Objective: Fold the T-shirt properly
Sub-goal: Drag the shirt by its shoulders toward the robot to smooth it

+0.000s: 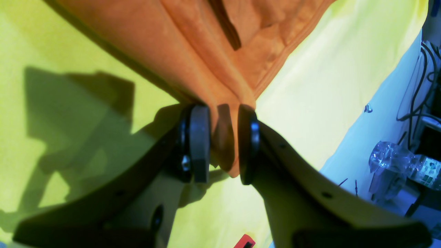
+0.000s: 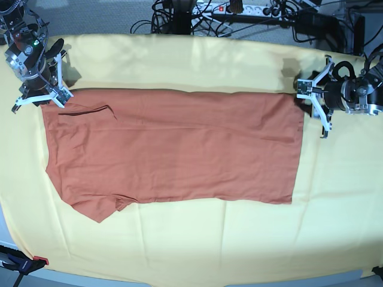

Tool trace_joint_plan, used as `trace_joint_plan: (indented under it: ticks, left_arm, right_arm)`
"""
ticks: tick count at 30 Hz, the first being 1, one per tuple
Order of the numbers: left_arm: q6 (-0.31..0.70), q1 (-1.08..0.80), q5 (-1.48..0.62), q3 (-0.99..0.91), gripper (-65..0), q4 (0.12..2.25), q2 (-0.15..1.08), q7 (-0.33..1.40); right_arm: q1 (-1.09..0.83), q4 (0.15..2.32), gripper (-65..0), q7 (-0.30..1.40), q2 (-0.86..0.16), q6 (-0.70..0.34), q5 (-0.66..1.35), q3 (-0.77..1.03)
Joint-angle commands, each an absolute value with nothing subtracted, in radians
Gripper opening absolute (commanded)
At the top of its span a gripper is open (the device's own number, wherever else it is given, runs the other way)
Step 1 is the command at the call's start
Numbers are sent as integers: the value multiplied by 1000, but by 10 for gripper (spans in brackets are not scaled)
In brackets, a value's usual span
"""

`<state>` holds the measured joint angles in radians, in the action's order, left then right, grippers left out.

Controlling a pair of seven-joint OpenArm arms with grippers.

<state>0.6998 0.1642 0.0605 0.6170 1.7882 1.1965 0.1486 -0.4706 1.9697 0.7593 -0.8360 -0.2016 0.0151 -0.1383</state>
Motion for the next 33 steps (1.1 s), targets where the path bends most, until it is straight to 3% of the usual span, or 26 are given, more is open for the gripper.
trace_joint_plan:
  ticks: [1, 14, 16, 19, 20, 23, 27, 33]
  left_arm:
    - [698, 181, 56, 608, -267, 1799, 1221, 135]
    - [685, 181, 78, 608, -263, 1757, 1152, 135]
    - [681, 181, 79, 608, -347, 1755, 1150, 135]
    - [651, 181, 100, 608, -626, 1755, 1150, 139]
    - [649, 181, 110, 608, -650, 1755, 1150, 139]
    - [646, 181, 123, 608, -650, 1755, 1150, 139]
    - [646, 182, 123, 608, -650, 1771, 1154, 139]
    - [639, 183, 117, 608, -650, 1840, 1204, 139]
  right_arm:
    - [-465, 1981, -486, 753, -857, -191, 0, -128]
    - [-465, 1981, -486, 752, -856, -191, 0, -128]
    - [-465, 1981, -487, 751, -856, -189, -1, -128]
    - [-465, 1981, -487, 751, -856, -170, -1, -128]
    - [-465, 1981, -487, 751, -856, -165, -1, -128]
    - [-465, 1981, -495, 752, -857, -148, -1, -128]
    - [-465, 1981, -650, 753, -857, -149, -5, -128]
    - [-465, 1981, -650, 815, -857, -204, -42, -128]
